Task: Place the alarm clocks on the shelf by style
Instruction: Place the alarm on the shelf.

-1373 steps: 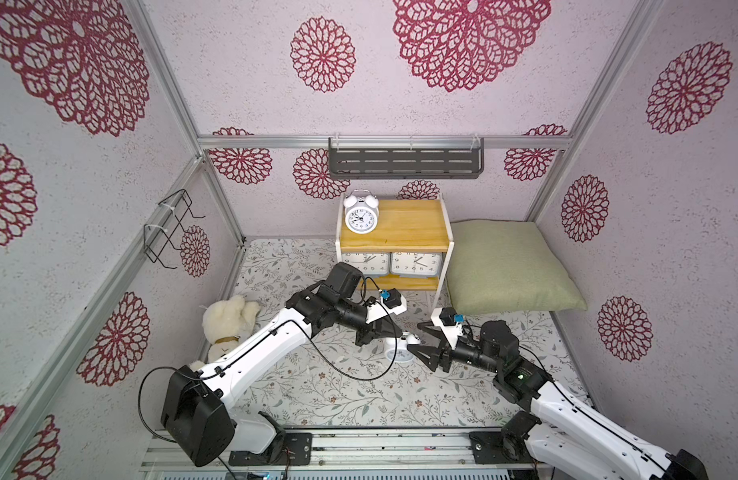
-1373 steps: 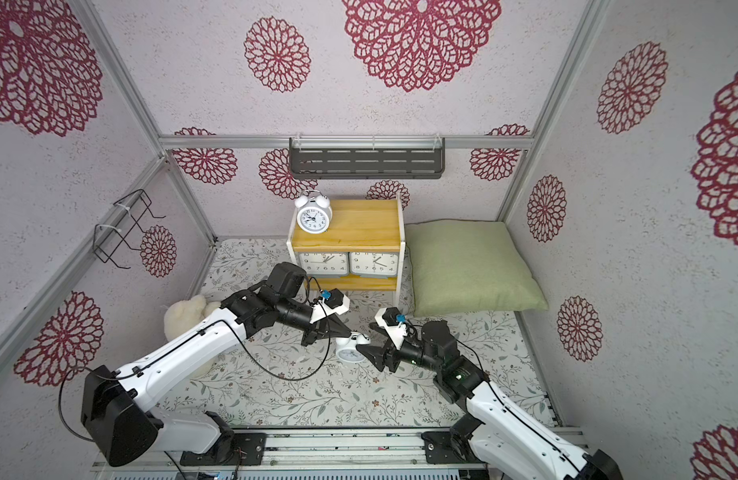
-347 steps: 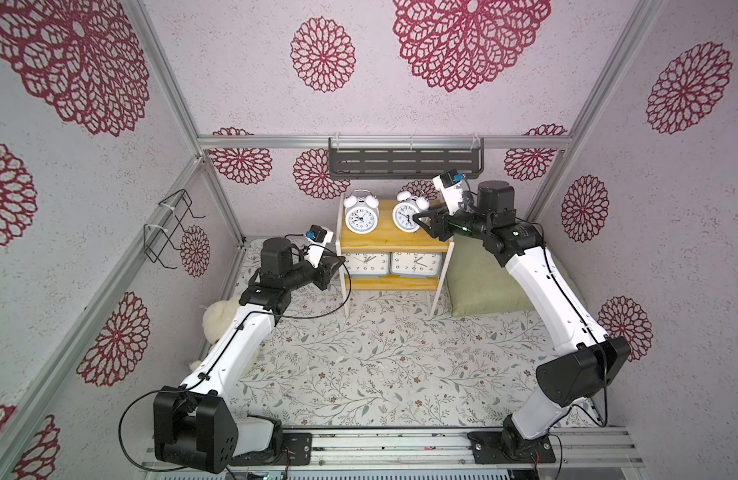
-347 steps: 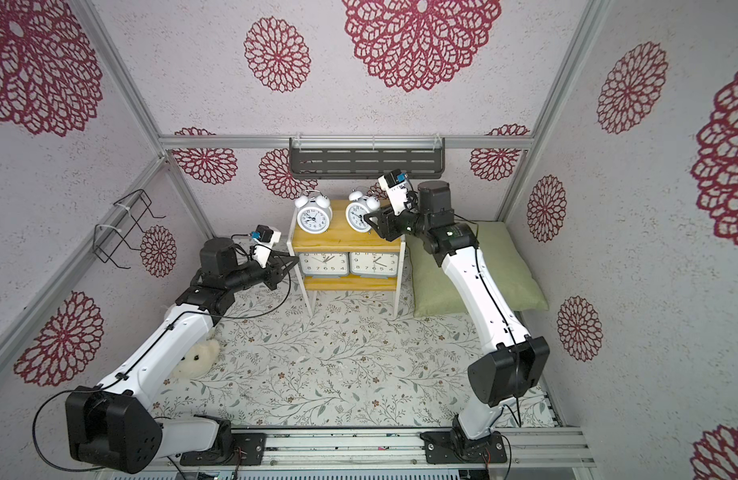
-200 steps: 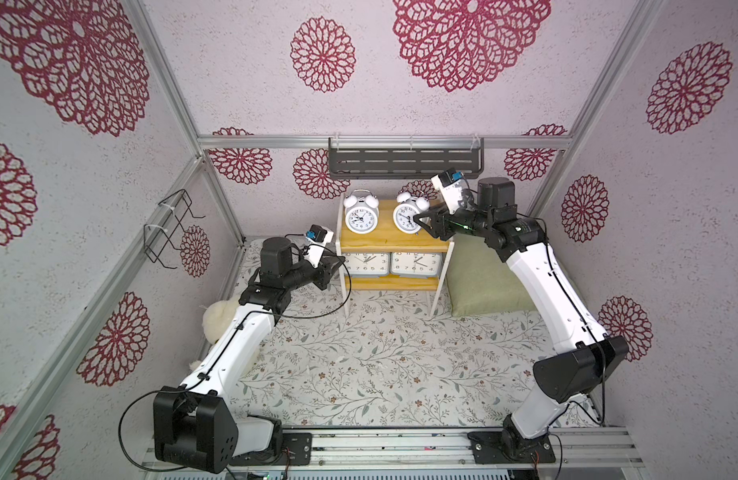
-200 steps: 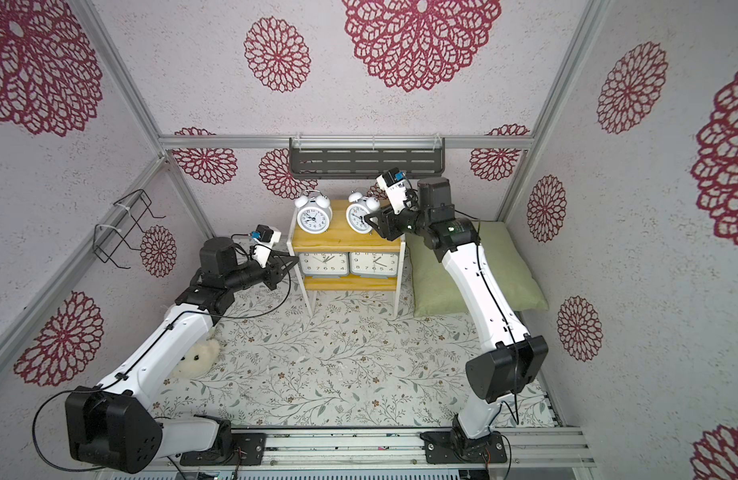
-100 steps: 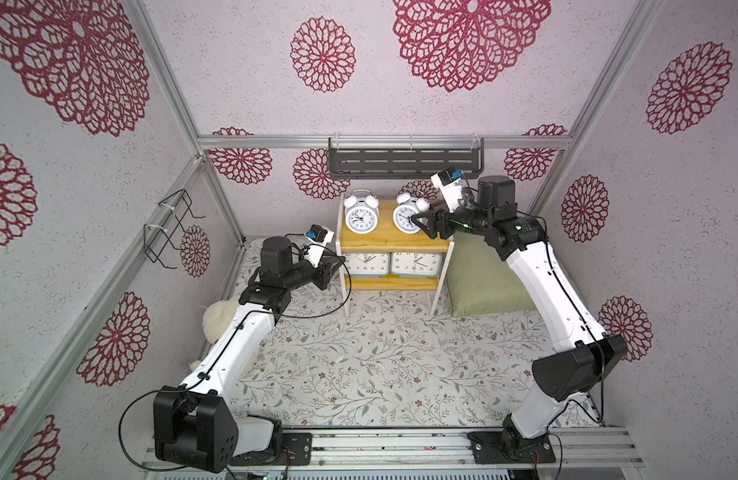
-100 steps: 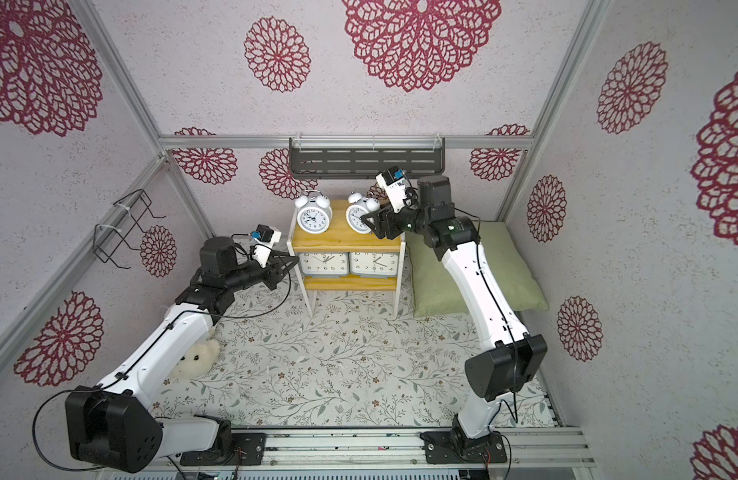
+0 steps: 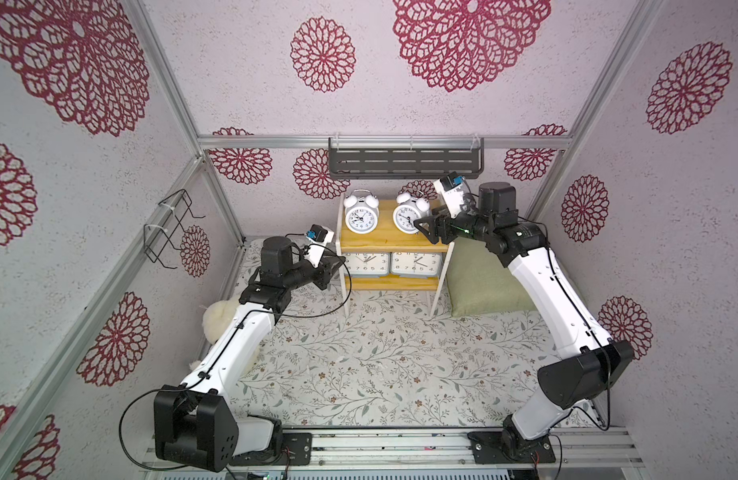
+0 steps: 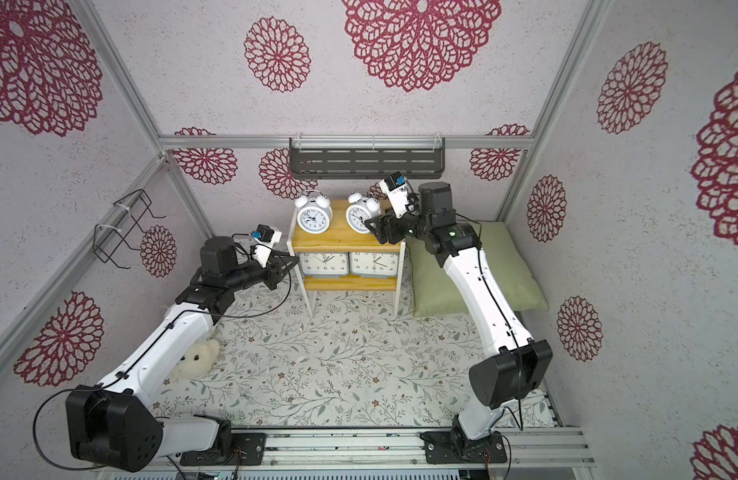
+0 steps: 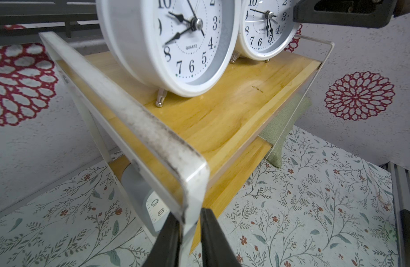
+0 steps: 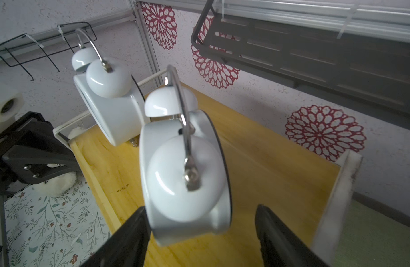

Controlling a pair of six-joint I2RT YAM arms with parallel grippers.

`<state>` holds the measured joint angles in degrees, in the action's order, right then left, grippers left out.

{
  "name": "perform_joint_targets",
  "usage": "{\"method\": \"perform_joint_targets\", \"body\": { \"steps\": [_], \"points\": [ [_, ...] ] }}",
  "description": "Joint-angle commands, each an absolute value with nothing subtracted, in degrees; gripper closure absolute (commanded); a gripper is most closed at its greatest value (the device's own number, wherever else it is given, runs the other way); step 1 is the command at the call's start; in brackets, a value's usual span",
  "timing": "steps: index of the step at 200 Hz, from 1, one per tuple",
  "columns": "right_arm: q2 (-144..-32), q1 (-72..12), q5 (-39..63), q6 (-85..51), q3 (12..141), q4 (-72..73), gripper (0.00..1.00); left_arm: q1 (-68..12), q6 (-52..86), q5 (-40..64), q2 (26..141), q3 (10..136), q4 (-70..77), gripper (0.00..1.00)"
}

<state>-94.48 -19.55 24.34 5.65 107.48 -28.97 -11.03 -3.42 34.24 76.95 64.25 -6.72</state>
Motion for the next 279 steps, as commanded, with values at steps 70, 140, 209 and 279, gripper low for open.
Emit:
{"method": "perform_joint_targets", "body": {
  "steps": [70, 140, 209, 279],
  "points": [
    [-89.8, -19.5, 17.6, 7.8, 106.0, -26.8, 0.22, -10.8, -3.9, 36.1, 77.6, 65.8, -7.5, 0.77],
    [-89.1, -19.5, 15.5, 8.3, 105.5, -26.8, 0.22, -10.8, -4.0, 36.2, 77.7, 65.8, -7.7, 0.77],
    [-89.1, -19.5, 13.5, 8.5, 104.6, -26.7, 0.21, -10.8, -4.0, 36.2, 77.8, 65.8, -7.8, 0.77],
    [-84.0, -19.3, 17.0, 8.1, 98.5, -19.6, 0.17, -10.8, -4.9, 36.6, 76.0, 65.5, -9.3, 0.58]
  ]
}}
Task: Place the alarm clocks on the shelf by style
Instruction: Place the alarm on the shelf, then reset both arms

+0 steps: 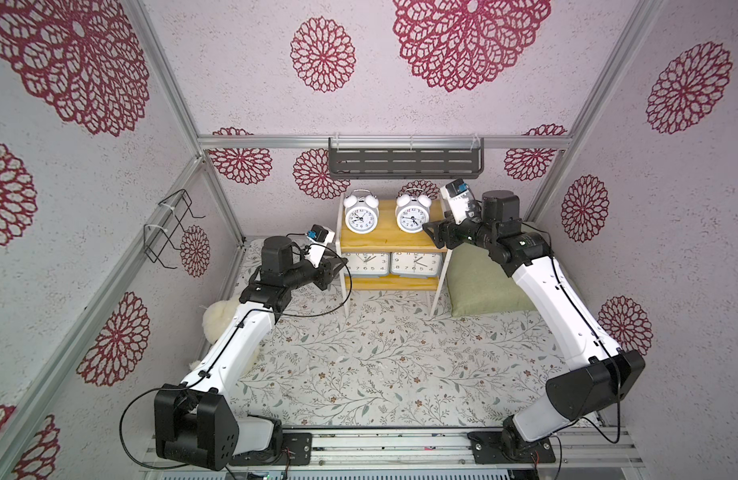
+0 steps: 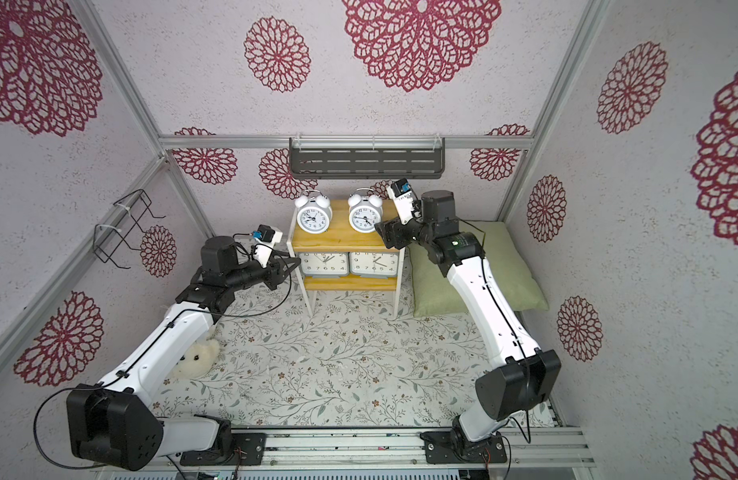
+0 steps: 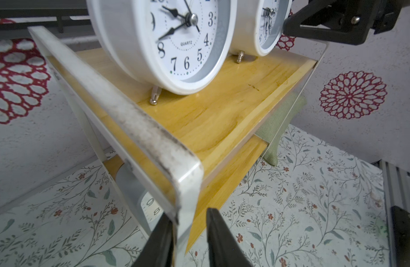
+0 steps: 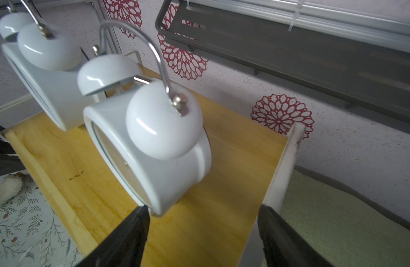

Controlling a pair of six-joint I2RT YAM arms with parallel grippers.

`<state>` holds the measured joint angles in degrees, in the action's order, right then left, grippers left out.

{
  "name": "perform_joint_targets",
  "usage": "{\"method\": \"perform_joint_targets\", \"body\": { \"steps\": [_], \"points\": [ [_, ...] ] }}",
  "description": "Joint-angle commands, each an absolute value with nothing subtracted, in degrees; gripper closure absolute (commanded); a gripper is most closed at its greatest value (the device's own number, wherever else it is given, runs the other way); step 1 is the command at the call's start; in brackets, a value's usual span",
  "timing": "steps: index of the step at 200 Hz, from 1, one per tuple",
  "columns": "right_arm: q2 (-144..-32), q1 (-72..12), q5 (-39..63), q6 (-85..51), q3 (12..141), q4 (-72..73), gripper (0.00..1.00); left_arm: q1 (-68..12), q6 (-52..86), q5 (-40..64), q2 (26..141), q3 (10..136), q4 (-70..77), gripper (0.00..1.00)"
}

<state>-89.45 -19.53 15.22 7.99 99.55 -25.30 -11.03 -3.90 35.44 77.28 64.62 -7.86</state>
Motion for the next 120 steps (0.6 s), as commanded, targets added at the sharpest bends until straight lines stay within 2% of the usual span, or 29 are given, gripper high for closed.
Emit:
{"method": "perform_joint_targets", "body": {
  "steps": [1, 15, 48, 120],
  "points": [
    [-83.9, -19.3, 17.1, 8.1, 98.4, -19.5, 0.17, -10.8, -4.9, 36.5, 76.0, 65.5, -9.3, 0.58],
    [-82.1, -19.2, 17.1, 7.6, 96.5, -17.7, 0.16, -10.8, -4.8, 35.6, 74.7, 64.8, -9.3, 0.49],
    [-75.5, -18.7, 15.5, 6.0, 88.9, -11.2, 0.14, -10.8, -4.7, 30.4, 69.6, 61.8, -9.3, 0.36],
    [-55.9, -18.2, -0.7, 1.8, 59.3, 8.6, 0.11, -10.6, 3.8, 5.6, 54.8, 45.5, 3.2, 0.11]
  ]
}}
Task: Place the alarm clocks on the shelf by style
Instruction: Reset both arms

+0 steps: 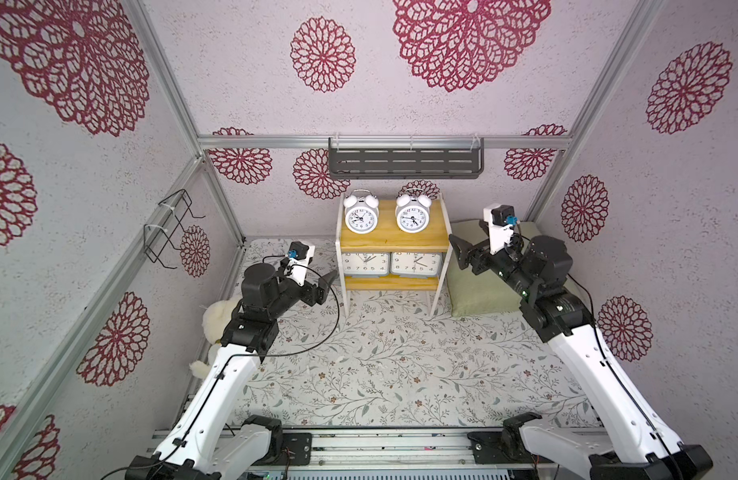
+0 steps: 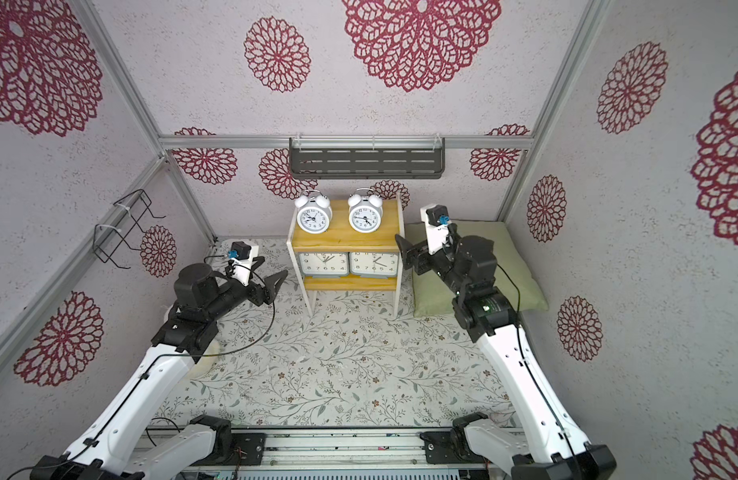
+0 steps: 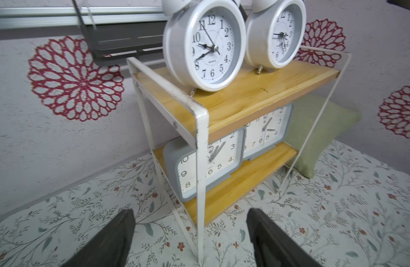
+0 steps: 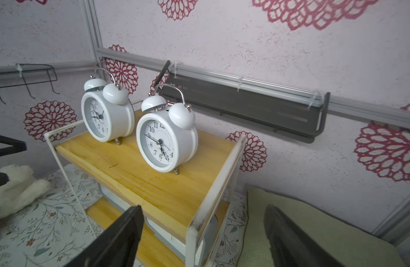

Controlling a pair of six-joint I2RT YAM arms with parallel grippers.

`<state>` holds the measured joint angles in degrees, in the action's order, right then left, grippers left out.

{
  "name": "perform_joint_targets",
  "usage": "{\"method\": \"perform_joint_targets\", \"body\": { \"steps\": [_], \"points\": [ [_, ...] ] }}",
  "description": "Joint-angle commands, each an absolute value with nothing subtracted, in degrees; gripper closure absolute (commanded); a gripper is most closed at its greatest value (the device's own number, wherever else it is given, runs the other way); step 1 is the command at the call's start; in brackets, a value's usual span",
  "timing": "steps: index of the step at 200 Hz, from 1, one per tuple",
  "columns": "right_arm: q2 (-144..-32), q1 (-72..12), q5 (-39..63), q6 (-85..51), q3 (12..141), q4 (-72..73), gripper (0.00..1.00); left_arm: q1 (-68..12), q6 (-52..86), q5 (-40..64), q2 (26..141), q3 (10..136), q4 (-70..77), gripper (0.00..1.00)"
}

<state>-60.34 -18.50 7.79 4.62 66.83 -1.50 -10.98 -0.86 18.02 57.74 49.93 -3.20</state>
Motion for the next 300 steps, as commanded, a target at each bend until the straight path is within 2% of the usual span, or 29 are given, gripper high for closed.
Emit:
{"method": "perform_joint_targets", "body": {
  "steps": [1, 21, 29, 94, 117, 139, 199, 226, 275, 300],
  "points": [
    [-55.7, -18.1, -0.9, 1.8, 58.9, 8.9, 0.11, -10.6, 4.0, 5.1, 54.7, 45.3, 3.4, 0.1],
    [-50.7, -18.2, -4.5, 0.4, 49.0, 15.1, 0.08, -10.5, 6.9, -4.2, 52.5, 41.5, 5.6, 0.0],
    [-48.9, -18.1, -5.8, -0.1, 45.3, 17.6, 0.07, -10.5, 7.6, -7.3, 51.9, 39.9, 6.7, 0.03],
    [-44.5, -17.4, -18.0, -2.0, 21.0, 36.7, 0.04, -9.3, 8.8, -26.7, 54.2, 30.8, 14.0, 0.03],
    [-45.2, -16.5, -22.0, -1.8, 14.2, 44.8, 0.01, -8.6, 4.3, -25.8, 56.6, 27.4, 19.4, 0.03],
    [-47.7, -14.8, -21.7, -2.0, 10.7, 49.0, 0.01, -7.2, 2.8, -23.7, 59.4, 25.5, 23.6, 0.03],
    [-62.1, -9.6, -13.8, -0.1, 8.6, 60.7, 0.01, -0.5, 2.4, -11.4, 69.6, 22.2, 37.8, 0.03],
    [-69.2, -7.3, -10.3, 1.3, 8.3, 68.4, 0.01, 1.5, 1.2, -8.9, 72.3, 22.7, 39.1, 0.03],
    [-78.4, -3.5, -4.8, 0.8, 10.1, 72.5, 0.01, 6.0, 3.8, -3.0, 77.2, 22.9, 42.1, 0.03],
    [-83.5, -2.7, -4.0, 0.4, 8.1, 80.5, 0.01, 6.7, 4.0, -2.0, 80.6, 21.8, 46.8, 0.03]
  ]
}}
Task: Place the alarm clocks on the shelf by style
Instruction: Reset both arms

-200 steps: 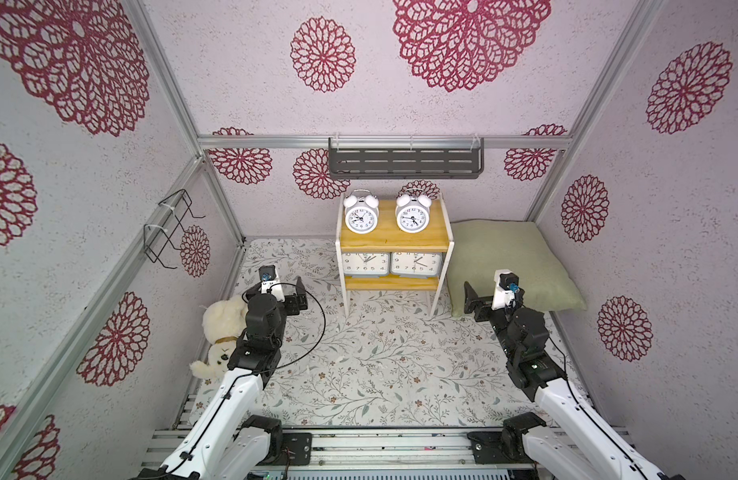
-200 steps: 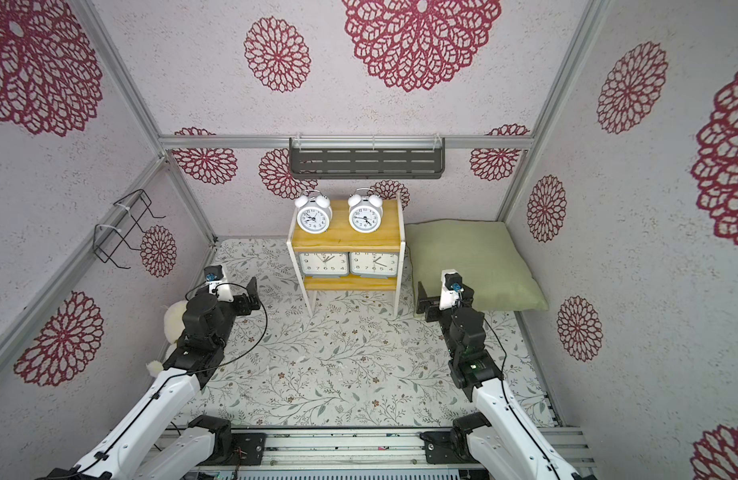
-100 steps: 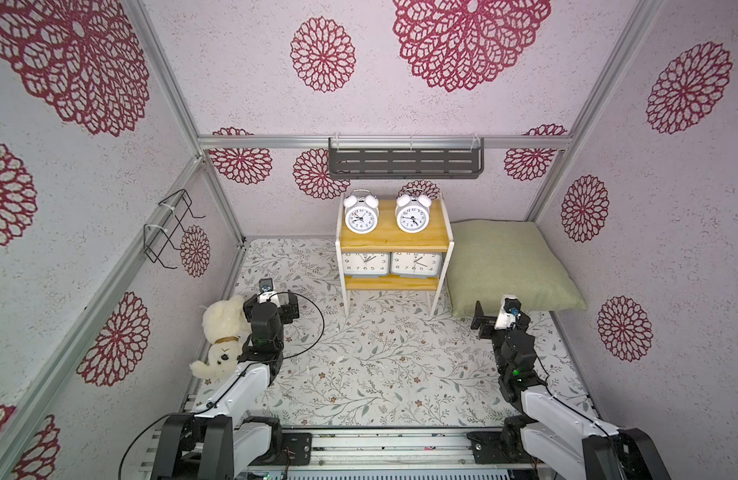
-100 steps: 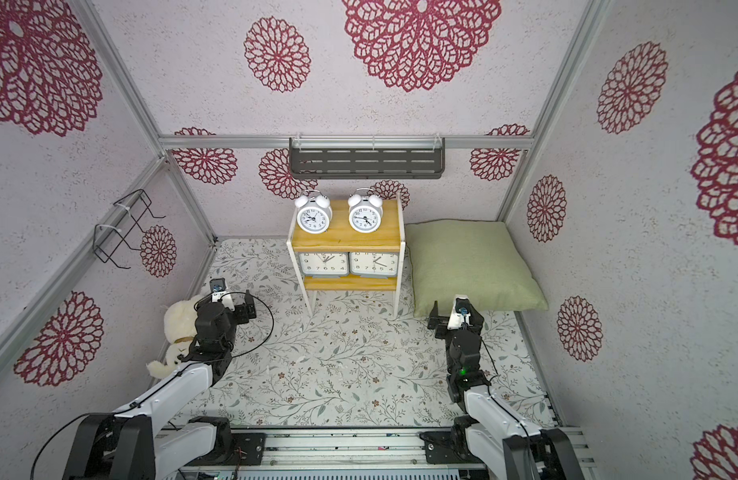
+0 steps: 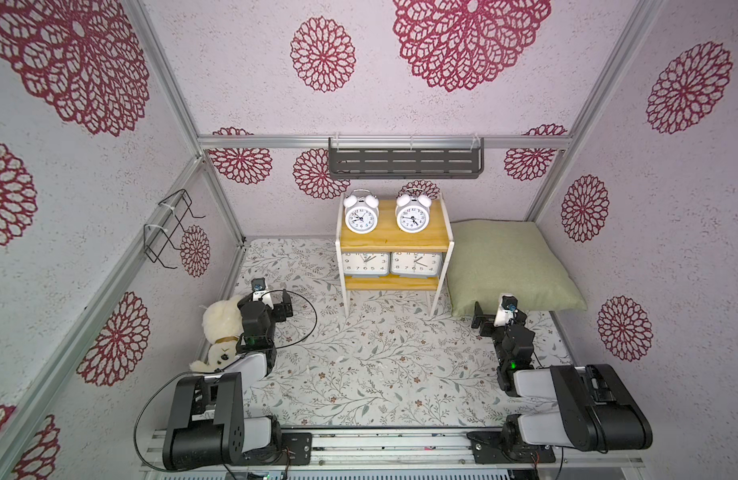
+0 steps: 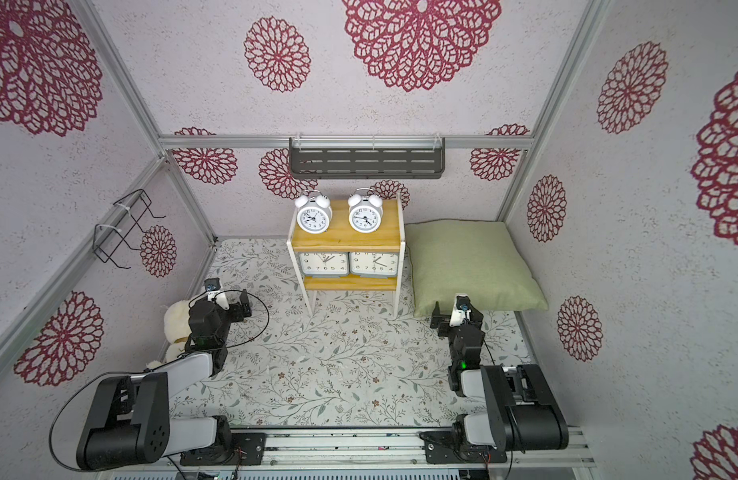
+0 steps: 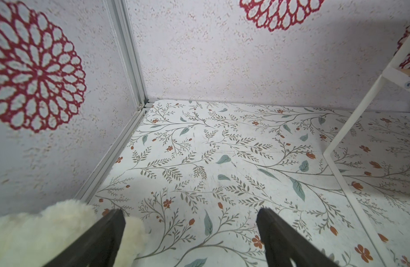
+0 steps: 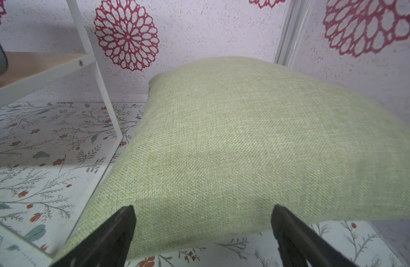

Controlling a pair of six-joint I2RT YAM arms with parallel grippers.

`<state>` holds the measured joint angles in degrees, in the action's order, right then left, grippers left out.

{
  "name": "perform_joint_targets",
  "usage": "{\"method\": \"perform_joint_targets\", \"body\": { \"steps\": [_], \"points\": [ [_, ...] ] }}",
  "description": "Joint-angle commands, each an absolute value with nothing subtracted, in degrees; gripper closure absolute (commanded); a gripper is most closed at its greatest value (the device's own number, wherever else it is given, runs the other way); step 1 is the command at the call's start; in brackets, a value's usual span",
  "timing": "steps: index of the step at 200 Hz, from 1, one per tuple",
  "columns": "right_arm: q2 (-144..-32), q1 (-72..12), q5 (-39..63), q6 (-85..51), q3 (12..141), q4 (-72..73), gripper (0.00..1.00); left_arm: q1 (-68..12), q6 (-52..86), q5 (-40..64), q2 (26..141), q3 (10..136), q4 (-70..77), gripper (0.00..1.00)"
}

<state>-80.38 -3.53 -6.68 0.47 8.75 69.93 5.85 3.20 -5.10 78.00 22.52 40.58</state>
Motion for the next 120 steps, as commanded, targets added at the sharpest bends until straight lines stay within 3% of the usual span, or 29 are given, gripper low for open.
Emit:
{"method": "perform_joint_targets", "body": {
  "steps": [1, 23, 44, 62, 120],
  "points": [
    [-83.7, -2.7, -4.0, 0.4, 8.1, 80.9, 0.01, 6.7, 4.0, -1.9, 80.7, 21.7, 47.0, 0.03],
    [-88.7, -2.6, -3.8, 0.4, 7.1, 87.5, 0.01, 6.9, 3.8, -1.2, 84.2, 20.3, 52.2, 0.03],
    [-87.8, -2.6, -4.4, 0.3, 8.9, 82.6, 0.01, 6.9, 3.8, -1.0, 89.1, 20.6, 57.6, 0.03],
    [-87.8, -2.6, -4.9, 0.1, 9.9, 80.7, 0.01, 7.1, 5.5, -3.9, 87.6, 24.0, 48.0, 0.03],
    [-87.9, -2.7, -6.5, -0.4, 11.4, 78.0, 0.01, 7.7, 7.1, -6.7, 88.7, 24.5, 49.2, 0.03]
  ]
}}
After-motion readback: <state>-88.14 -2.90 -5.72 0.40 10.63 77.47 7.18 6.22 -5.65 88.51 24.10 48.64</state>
